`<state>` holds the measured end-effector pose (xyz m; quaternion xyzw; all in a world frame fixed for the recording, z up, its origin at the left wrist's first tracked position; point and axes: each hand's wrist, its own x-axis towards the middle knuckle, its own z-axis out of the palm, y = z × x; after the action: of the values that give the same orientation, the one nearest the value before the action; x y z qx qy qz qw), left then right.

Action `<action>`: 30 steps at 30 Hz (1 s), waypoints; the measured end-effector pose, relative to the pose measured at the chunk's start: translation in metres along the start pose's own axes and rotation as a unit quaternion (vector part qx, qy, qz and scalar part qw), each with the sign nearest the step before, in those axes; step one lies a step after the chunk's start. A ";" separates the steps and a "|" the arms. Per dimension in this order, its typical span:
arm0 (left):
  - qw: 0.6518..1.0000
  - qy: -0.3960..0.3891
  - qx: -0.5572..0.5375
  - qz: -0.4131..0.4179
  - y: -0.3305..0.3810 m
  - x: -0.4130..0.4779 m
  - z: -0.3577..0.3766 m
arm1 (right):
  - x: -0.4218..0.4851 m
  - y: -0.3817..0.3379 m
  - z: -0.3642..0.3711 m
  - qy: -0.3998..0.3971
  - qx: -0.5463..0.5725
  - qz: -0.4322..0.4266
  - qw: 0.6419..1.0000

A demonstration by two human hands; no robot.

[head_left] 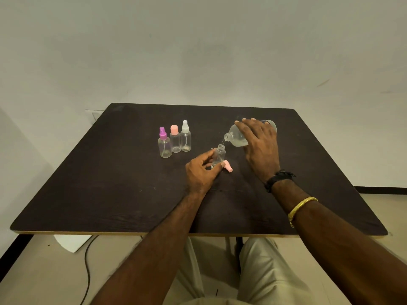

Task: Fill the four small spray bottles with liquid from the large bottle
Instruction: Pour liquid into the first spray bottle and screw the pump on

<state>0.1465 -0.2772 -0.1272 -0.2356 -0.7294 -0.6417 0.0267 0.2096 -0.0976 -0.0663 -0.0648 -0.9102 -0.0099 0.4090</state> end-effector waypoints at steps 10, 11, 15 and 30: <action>1.000 0.002 0.001 0.003 -0.001 0.000 -0.001 | 0.001 0.000 0.001 -0.006 -0.012 -0.005 1.000; 1.000 0.002 0.002 0.003 -0.001 0.000 -0.001 | 0.001 0.000 0.001 -0.007 -0.013 -0.005 1.000; 1.000 0.008 0.001 0.004 0.001 0.000 -0.001 | 0.001 -0.001 -0.001 -0.007 -0.012 -0.005 1.000; 1.000 0.007 -0.009 -0.003 -0.001 0.000 0.000 | -0.001 -0.002 -0.003 -0.009 -0.015 -0.011 1.000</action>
<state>0.1465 -0.2773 -0.1282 -0.2293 -0.7238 -0.6502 0.0277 0.2123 -0.0998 -0.0652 -0.0609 -0.9140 -0.0273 0.4001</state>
